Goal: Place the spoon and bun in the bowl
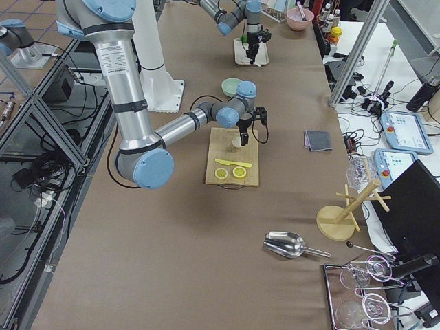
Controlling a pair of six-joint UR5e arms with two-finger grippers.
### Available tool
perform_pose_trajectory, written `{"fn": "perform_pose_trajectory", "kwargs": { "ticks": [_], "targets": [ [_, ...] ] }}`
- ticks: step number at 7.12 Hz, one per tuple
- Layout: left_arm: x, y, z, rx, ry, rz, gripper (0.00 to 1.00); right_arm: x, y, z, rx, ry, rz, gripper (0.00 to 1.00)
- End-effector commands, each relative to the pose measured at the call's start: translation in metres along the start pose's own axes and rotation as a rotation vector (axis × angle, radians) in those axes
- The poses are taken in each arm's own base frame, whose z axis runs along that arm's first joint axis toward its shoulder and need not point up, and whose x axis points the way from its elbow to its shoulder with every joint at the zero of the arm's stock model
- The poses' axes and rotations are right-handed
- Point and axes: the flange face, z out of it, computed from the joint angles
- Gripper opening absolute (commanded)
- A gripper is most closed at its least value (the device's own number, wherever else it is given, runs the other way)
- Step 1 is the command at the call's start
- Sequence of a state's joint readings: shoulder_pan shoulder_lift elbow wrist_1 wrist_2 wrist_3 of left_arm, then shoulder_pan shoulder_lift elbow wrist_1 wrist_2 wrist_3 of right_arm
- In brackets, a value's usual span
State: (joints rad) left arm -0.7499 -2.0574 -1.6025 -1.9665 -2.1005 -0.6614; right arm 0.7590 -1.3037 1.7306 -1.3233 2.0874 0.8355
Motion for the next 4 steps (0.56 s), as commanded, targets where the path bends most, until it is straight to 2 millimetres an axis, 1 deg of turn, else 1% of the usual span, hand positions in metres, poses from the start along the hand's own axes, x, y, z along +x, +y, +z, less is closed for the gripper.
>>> {"fn": "perform_pose_trajectory", "kwargs": {
  "ticks": [1, 2, 3, 4],
  "targets": [
    [0.064, -0.003, 0.009, 0.016, 0.042, -0.068, 0.0, 0.003, 0.006, 0.005, -0.018, 0.0, 0.001, 0.45],
    [0.078, -0.007, 0.004, 0.026, 0.059, -0.085, 0.0, 0.002, 0.007, 0.007, -0.021, 0.002, -0.001, 0.3],
    [0.091, -0.004, -0.003, 0.032, 0.079, -0.087, 0.0, 0.002, 0.007, 0.009, -0.026, 0.004, 0.0, 0.2],
    [0.111, -0.005, -0.002, 0.03, 0.101, -0.097, 0.0, -0.003, 0.006, 0.005, -0.02, -0.005, -0.006, 0.03]
  ]
}}
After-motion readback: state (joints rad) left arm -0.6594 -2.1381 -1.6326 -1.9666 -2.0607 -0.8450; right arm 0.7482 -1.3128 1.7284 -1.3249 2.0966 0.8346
